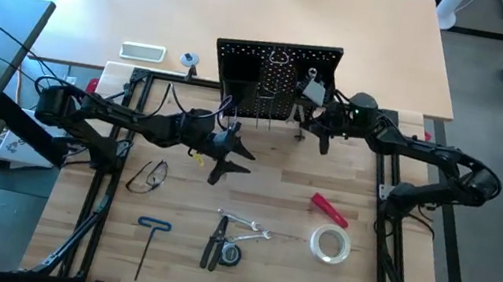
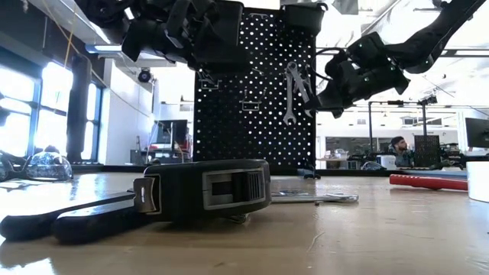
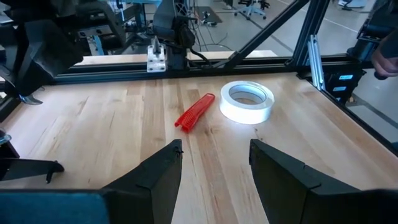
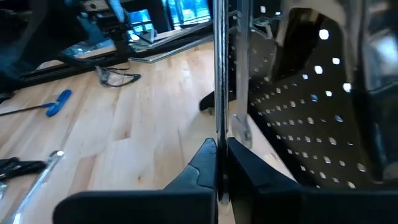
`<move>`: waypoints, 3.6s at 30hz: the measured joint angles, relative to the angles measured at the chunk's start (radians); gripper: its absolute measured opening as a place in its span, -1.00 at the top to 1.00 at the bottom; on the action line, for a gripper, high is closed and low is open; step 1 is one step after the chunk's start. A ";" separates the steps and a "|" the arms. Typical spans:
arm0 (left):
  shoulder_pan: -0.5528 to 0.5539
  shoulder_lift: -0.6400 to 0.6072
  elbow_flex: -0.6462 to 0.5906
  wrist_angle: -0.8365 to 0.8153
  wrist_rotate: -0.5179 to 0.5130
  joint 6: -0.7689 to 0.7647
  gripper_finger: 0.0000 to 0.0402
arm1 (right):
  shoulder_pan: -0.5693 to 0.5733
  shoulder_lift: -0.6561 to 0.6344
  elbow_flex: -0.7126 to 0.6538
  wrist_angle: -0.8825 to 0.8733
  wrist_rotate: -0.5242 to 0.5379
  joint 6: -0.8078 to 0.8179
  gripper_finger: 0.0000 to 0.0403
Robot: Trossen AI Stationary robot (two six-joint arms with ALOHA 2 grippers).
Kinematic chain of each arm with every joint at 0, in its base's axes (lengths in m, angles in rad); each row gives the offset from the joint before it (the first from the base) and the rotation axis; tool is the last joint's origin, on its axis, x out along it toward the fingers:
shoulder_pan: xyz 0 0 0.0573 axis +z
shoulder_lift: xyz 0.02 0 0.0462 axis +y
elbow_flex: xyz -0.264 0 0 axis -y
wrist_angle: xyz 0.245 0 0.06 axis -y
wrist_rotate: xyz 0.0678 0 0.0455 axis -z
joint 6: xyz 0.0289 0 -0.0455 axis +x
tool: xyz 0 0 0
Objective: Hang tools onto peg board
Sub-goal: Hang the top silver wrench on the pegboard, then hang the gray tape measure on the pegboard
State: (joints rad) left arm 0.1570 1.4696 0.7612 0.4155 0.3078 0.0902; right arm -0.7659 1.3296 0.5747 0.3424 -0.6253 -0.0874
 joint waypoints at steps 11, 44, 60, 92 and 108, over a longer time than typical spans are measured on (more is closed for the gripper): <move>0.000 0.000 0.000 0.001 -0.007 -0.007 0.10 | 0.001 0.000 0.000 0.000 0.049 0.006 0.94; 0.000 0.000 0.000 -0.008 -0.014 -0.010 0.10 | 0.003 0.001 0.000 -0.032 0.101 0.072 0.47; -0.001 0.000 0.000 -0.008 -0.015 -0.007 0.10 | 0.087 0.001 0.000 -0.166 0.093 0.122 0.47; -0.001 0.000 0.000 -0.008 -0.015 -0.008 0.10 | 0.371 0.000 0.000 -0.326 0.102 0.278 0.47; 0.000 0.000 0.000 -0.008 -0.015 -0.008 0.10 | 0.655 0.000 0.000 -0.406 0.242 0.452 0.47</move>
State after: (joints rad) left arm 0.1566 1.4696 0.7609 0.4077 0.2927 0.0823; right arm -0.1111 1.3296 0.5747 -0.0641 -0.3832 0.3650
